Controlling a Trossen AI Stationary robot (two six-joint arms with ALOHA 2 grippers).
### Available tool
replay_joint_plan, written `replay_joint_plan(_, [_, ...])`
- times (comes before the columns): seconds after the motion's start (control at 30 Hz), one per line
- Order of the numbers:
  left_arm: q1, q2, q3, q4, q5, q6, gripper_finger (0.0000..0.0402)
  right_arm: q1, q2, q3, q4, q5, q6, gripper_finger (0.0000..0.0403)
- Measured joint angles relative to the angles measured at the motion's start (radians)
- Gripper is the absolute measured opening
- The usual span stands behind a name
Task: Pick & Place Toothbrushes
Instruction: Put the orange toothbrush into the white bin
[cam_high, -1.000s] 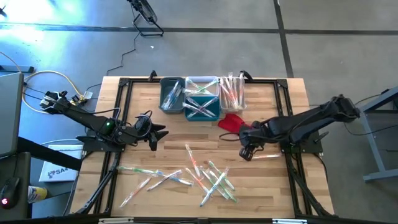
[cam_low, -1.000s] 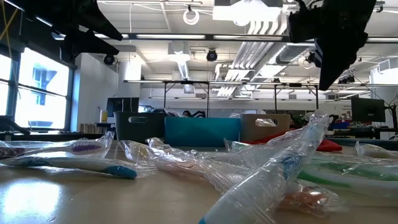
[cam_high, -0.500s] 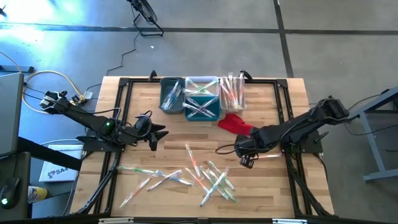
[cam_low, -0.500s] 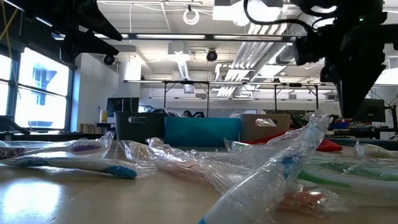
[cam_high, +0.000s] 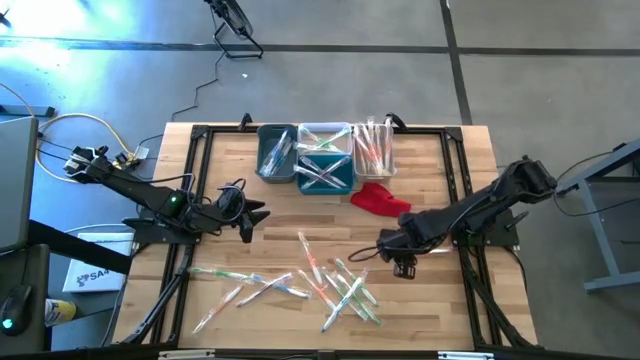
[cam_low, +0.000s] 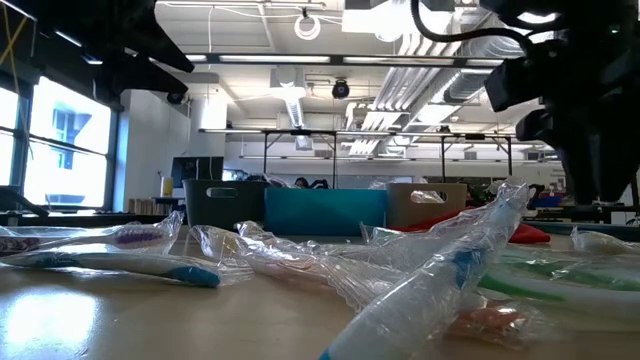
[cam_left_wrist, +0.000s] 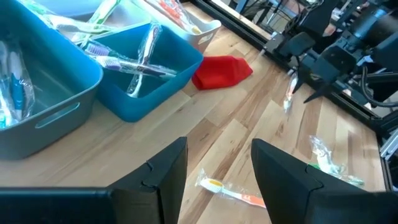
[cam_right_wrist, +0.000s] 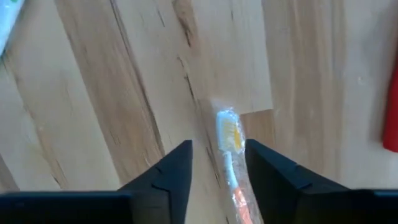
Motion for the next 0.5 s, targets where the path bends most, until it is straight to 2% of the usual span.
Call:
replay_joint_plan(0.17, [0.0, 0.0, 0.0, -0.003, 0.0, 0.0, 0.0175, 0.007, 0.0, -0.048, 0.033, 0.017, 0.032, 0.016])
replay_joint_plan(0.5, [0.0, 0.0, 0.0, -0.004, 0.0, 0.0, 0.0175, 0.007, 0.0, -0.145, 0.155, 0.018, 0.084, 0.0161])
